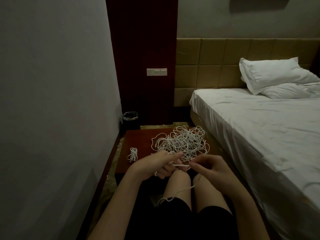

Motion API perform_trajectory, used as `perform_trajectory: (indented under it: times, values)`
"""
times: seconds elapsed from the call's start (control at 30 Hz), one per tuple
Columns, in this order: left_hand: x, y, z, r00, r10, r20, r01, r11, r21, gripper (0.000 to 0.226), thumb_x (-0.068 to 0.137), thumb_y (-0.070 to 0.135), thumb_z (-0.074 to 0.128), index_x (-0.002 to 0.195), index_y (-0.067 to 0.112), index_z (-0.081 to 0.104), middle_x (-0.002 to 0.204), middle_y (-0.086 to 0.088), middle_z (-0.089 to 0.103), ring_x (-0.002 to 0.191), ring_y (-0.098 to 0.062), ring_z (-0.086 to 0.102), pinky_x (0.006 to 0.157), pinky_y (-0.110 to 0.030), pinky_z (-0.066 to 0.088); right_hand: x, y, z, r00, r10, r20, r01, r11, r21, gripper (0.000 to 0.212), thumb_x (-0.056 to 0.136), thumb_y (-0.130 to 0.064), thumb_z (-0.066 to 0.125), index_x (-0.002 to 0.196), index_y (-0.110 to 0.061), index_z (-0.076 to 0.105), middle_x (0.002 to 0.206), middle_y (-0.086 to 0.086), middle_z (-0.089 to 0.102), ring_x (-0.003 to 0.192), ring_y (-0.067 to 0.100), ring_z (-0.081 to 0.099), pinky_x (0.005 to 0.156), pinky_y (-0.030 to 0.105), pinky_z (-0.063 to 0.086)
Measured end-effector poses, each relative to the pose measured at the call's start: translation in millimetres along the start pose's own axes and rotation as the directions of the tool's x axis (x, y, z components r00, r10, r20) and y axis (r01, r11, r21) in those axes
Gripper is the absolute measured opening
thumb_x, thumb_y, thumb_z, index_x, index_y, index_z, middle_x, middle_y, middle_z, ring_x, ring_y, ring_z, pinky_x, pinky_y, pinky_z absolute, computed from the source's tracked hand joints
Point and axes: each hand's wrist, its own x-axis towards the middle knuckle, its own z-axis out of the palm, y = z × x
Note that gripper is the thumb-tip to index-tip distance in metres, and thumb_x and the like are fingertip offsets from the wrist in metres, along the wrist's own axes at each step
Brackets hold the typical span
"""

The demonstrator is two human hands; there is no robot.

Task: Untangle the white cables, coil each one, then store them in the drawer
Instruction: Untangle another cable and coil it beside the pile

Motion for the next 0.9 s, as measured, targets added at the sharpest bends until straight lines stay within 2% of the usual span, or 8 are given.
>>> perform_trajectory:
  times: [0.1, 0.2, 0.33, 0.4, 0.5, 0.67, 0.77, 0.9]
  values:
    - [0, -4, 4, 0.994, 0.0, 0.111, 0.012, 0.994, -0.109, 0.039, 0.096, 0.05, 0.045, 0.072, 0.02, 0.052, 0.054, 0.009, 0.027, 0.042, -0.004, 0.02, 0.04, -0.014, 0.02, 1, -3, 1, 0.99, -0.056, -0.13, 0.056, 0.998, 0.0, 0.011, 0.083, -0.008, 0.069, 0.084, -0.019, 0.071, 0.078, 0.001, 0.071, 0.075, 0.01, 0.068, 0.073, 0.023, 0.056]
    - [7, -8, 18, 0.981, 0.101, 0.164, -0.033, 0.926, -0.375, 0.04, 0.097, 0.047, 0.044, 0.064, 0.024, 0.039, 0.051, 0.012, 0.027, 0.038, 0.0, 0.02, 0.036, -0.012, 0.018, 5, -7, 10, 0.939, -0.113, -0.326, 0.141, 0.988, 0.066, 0.006, 0.083, -0.009, 0.07, 0.087, -0.014, 0.07, 0.08, 0.003, 0.07, 0.074, 0.016, 0.068, 0.067, 0.025, 0.057]
    - [10, -1, 26, 0.968, 0.202, -0.149, -0.251, 0.75, -0.612, 0.041, 0.092, 0.045, 0.048, 0.06, 0.021, 0.037, 0.047, 0.01, 0.027, 0.034, -0.001, 0.023, 0.033, -0.013, 0.018, 7, -13, 25, 0.932, -0.069, -0.355, 0.17, 0.95, 0.262, 0.008, 0.09, -0.01, 0.062, 0.091, -0.011, 0.069, 0.068, 0.006, 0.066, 0.058, 0.019, 0.06, 0.056, 0.031, 0.051]
    - [10, 2, 21, 0.934, 0.211, -0.287, -0.348, 0.716, -0.605, 0.038, 0.088, 0.044, 0.048, 0.061, 0.02, 0.033, 0.046, 0.009, 0.027, 0.033, -0.001, 0.022, 0.033, -0.013, 0.016, 5, -14, 25, 0.936, -0.025, -0.351, 0.153, 0.927, 0.343, 0.009, 0.09, -0.01, 0.06, 0.09, -0.009, 0.069, 0.064, 0.003, 0.066, 0.055, 0.011, 0.059, 0.053, 0.02, 0.049]
    - [10, 5, 19, 0.891, 0.219, -0.397, -0.412, 0.755, -0.51, 0.039, 0.084, 0.048, 0.051, 0.064, 0.02, 0.033, 0.049, 0.008, 0.027, 0.035, -0.002, 0.022, 0.036, -0.016, 0.013, 5, -17, 26, 0.931, -0.049, -0.361, 0.188, 0.913, 0.362, 0.007, 0.087, -0.008, 0.064, 0.085, -0.007, 0.07, 0.068, 0.004, 0.07, 0.058, 0.01, 0.062, 0.054, 0.016, 0.05]
    - [18, 1, 25, 0.863, 0.218, -0.456, -0.397, 0.851, -0.344, 0.047, 0.081, 0.059, 0.062, 0.068, 0.018, 0.044, 0.055, 0.005, 0.038, 0.041, -0.005, 0.033, 0.043, -0.018, 0.026, 5, -30, 43, 0.961, -0.141, -0.239, 0.216, 0.92, 0.326, 0.009, 0.088, -0.003, 0.063, 0.086, -0.008, 0.071, 0.074, -0.002, 0.073, 0.065, 0.007, 0.069, 0.056, 0.013, 0.051]
    - [22, -1, 26, 0.869, 0.194, -0.456, -0.356, 0.884, -0.303, 0.043, 0.078, 0.057, 0.065, 0.07, 0.017, 0.049, 0.06, 0.007, 0.05, 0.056, -0.009, 0.048, 0.056, -0.021, 0.039, 11, -26, 53, 0.969, -0.16, -0.188, 0.194, 0.965, 0.177, 0.013, 0.088, -0.006, 0.065, 0.086, -0.015, 0.074, 0.075, -0.002, 0.072, 0.07, 0.009, 0.069, 0.061, 0.019, 0.052]
    - [19, 1, 23, 0.856, 0.137, -0.499, -0.356, 0.856, -0.376, 0.051, 0.097, 0.05, 0.042, 0.055, 0.021, 0.043, 0.053, 0.006, 0.039, 0.049, -0.009, 0.038, 0.057, -0.024, 0.035, 11, -24, 54, 0.98, -0.139, -0.144, 0.16, 0.976, 0.15, 0.009, 0.088, -0.01, 0.067, 0.087, -0.016, 0.073, 0.076, 0.0, 0.072, 0.066, 0.009, 0.066, 0.058, 0.017, 0.049]
